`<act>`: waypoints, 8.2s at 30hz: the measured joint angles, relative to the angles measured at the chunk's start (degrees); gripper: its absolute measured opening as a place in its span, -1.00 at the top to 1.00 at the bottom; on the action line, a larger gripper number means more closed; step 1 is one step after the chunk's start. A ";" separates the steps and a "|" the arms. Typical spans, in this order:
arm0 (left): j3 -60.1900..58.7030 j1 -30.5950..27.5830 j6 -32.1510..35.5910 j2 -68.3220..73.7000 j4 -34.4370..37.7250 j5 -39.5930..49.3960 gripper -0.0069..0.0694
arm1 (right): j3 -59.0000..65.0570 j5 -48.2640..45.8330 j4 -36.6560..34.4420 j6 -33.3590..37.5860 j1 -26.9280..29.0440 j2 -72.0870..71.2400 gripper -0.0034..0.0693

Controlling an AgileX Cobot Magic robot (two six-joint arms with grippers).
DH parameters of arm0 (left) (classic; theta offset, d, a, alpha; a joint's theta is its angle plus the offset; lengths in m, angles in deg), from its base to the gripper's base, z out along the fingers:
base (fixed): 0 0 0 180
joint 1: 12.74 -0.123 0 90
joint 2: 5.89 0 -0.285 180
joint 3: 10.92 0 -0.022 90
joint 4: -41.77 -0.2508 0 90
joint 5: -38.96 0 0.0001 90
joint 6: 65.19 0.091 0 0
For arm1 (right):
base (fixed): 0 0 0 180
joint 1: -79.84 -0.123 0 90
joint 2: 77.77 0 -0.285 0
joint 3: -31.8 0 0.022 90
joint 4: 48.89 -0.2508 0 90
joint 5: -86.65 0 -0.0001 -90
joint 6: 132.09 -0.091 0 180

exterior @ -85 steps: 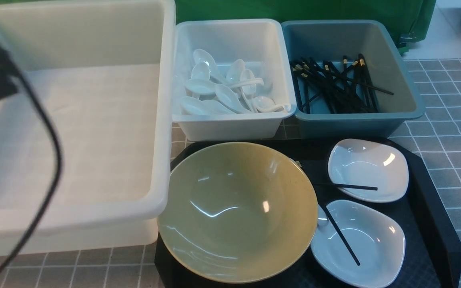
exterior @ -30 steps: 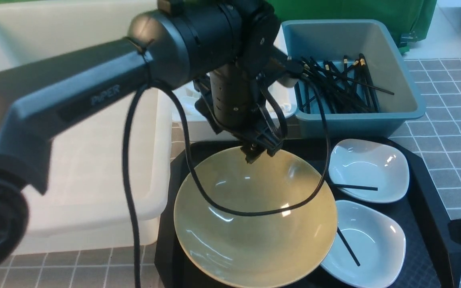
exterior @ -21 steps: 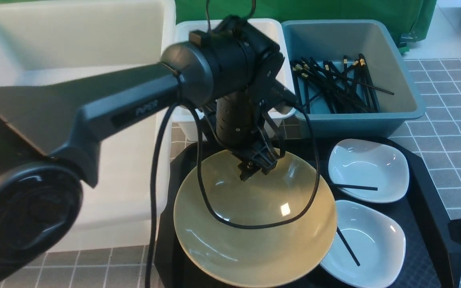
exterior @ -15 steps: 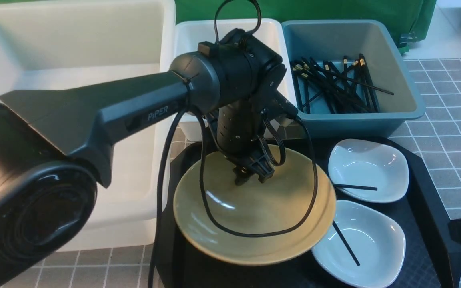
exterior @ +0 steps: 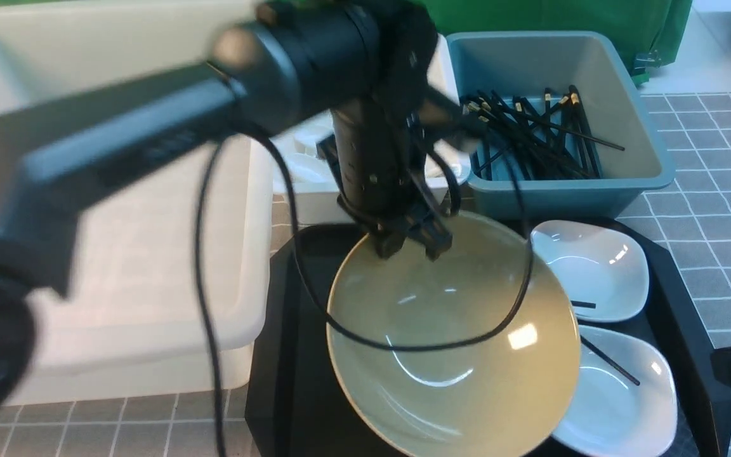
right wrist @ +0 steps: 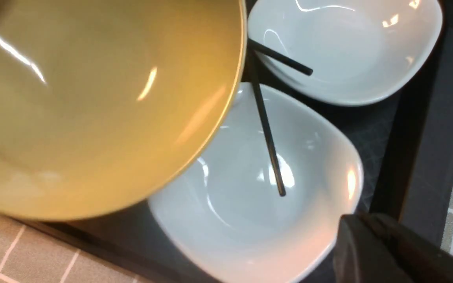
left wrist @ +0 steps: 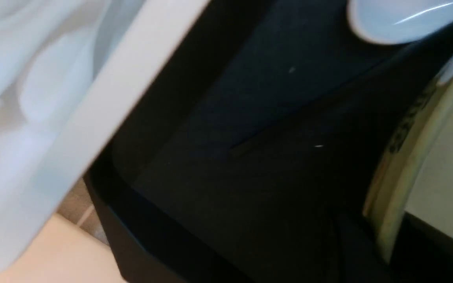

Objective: On grey table put chopsticks spoon bowls plates into blue grey white boxes.
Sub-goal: 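Place the tan bowl onto the bowl stack in the left bin with the left gripper, then reach down and grasp the white spoon resting in the bowl with the right gripper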

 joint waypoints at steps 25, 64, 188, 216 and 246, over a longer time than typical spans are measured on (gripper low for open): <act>-6.23 -50.03 2.16 -35.92 16.49 -5.64 0.80 | 0.00 -0.45 -1.74 0.00 0.00 0.00 0.80; -35.37 -60.50 -15.61 -22.95 1.35 -28.79 0.07 | 0.00 0.37 -3.05 1.27 0.00 0.00 0.79; -83.29 -26.83 8.21 -93.79 13.29 -41.87 0.78 | -37.64 -8.70 -0.37 10.47 -12.01 57.65 0.82; -83.29 -26.83 8.21 -93.79 13.40 -42.06 0.78 | -45.67 -15.51 2.77 1.02 -16.02 64.71 0.04; -83.29 -26.83 8.21 -93.79 13.51 -42.20 0.78 | -49.68 -20.07 2.85 4.25 -16.02 62.26 0.59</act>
